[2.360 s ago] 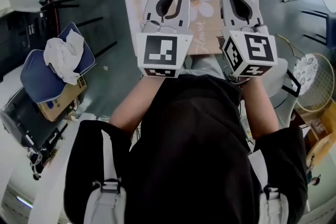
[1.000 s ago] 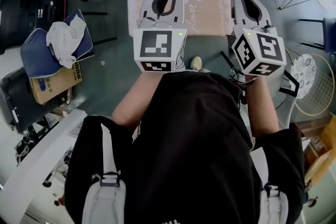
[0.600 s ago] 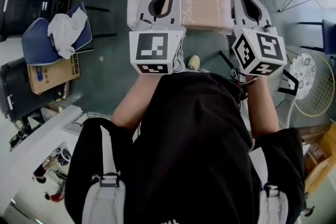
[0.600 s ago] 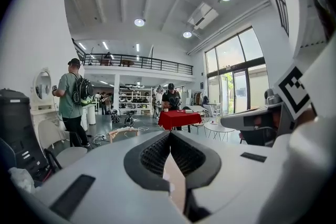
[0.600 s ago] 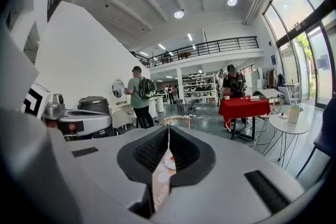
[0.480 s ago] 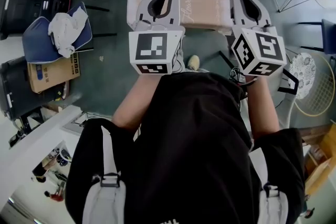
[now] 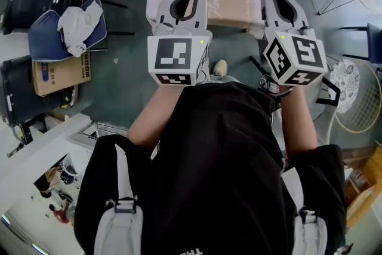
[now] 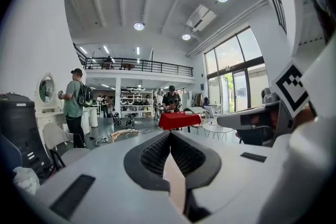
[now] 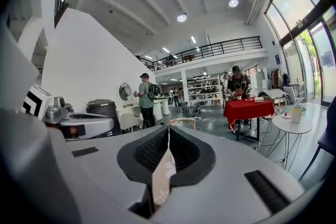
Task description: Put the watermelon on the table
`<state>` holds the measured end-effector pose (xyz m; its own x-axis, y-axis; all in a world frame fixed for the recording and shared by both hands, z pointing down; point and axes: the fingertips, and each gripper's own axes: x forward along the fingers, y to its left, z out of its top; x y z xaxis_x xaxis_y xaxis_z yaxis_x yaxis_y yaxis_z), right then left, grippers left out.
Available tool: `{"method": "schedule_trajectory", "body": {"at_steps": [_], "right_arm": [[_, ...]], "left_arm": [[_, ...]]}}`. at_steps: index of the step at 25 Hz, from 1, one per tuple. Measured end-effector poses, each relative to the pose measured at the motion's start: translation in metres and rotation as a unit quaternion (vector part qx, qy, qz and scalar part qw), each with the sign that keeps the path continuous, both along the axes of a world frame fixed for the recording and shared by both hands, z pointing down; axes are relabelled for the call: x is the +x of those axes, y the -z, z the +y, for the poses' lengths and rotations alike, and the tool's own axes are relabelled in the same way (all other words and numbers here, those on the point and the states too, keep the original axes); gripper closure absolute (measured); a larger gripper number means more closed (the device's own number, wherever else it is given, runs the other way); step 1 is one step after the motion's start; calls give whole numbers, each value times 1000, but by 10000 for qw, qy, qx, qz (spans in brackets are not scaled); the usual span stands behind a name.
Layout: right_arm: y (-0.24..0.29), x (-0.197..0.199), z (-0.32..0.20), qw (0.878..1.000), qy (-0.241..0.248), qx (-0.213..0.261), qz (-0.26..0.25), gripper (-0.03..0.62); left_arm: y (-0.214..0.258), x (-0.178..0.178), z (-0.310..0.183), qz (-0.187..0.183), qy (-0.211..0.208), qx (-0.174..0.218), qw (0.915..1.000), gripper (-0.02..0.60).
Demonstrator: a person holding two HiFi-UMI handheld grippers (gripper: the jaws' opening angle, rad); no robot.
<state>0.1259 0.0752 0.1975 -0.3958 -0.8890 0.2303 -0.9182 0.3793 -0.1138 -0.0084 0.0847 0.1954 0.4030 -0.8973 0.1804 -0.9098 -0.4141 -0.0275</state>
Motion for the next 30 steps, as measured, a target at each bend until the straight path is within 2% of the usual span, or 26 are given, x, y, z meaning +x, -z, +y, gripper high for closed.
{"method": "schedule_trajectory", "body": {"at_steps": [14, 30], "right_arm": [[1, 3, 12, 9999, -74, -41, 85, 576], [6, 0, 13, 10000, -28, 15, -27, 576]], "left_arm": [[4, 16, 6, -7, -340, -11, 9994, 574], [8, 12, 11, -82, -339, 55, 9994, 574]]}}
